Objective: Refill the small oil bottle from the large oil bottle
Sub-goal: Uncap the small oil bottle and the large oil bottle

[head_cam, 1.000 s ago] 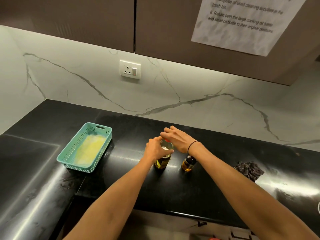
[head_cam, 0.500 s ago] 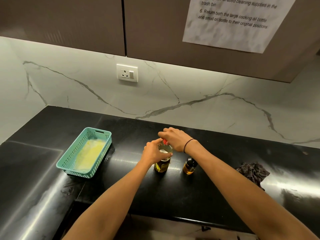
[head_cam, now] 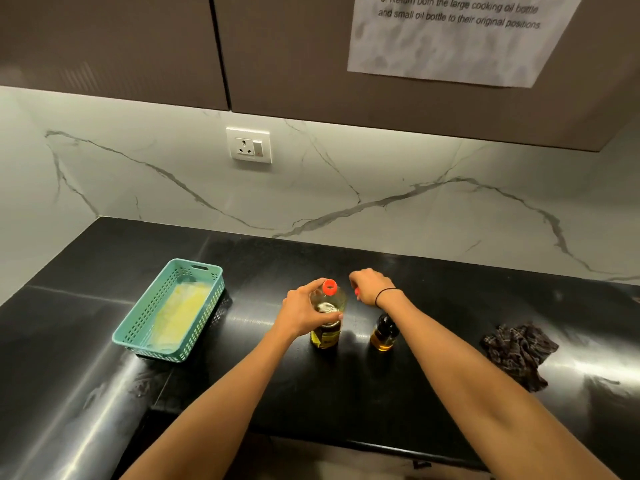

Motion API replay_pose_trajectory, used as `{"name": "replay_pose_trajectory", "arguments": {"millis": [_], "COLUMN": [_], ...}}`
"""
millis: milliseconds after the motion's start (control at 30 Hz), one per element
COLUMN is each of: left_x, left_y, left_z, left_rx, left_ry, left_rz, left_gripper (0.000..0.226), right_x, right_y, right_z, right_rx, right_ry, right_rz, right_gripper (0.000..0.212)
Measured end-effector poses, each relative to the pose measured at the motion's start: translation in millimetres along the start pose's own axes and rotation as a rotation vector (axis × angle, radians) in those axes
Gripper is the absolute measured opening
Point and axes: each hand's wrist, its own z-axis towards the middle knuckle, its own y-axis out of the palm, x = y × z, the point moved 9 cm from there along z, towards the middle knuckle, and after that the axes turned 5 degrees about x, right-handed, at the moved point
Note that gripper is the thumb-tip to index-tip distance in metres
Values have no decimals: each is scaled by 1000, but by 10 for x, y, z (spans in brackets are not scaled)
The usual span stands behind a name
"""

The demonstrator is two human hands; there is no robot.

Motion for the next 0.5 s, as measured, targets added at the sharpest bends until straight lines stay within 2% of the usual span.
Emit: {"name": "replay_pose_trajectory", "arguments": {"millis": [67, 167, 300, 367, 433, 500], "left_x": [-5, 19, -191, -440, -648, -734], "left_y": [22, 34, 71, 94, 197, 495], "left_z": [13, 11, -182, -383, -615, -810], "left_rx": [-6, -9, 56, 157, 224, 128], "left_ry": [6, 37, -22, -104, -109, -61], "left_rz": [-1, 34, 64, 13, 46, 98], "left_gripper": [93, 114, 134, 121, 89, 60], "right_x": [48, 143, 429, 633, 837, 1010], "right_y": [71, 22, -27, -4, 25, 67], "right_z": [25, 13, -102, -212, -367, -568], "right_rx": [20, 105, 172, 183, 233, 315], "right_ry": [40, 86, 135, 170, 206, 235], "right_rz": [67, 189, 236, 307, 423, 502], "right_gripper": [30, 54, 47, 42, 38, 35]}}
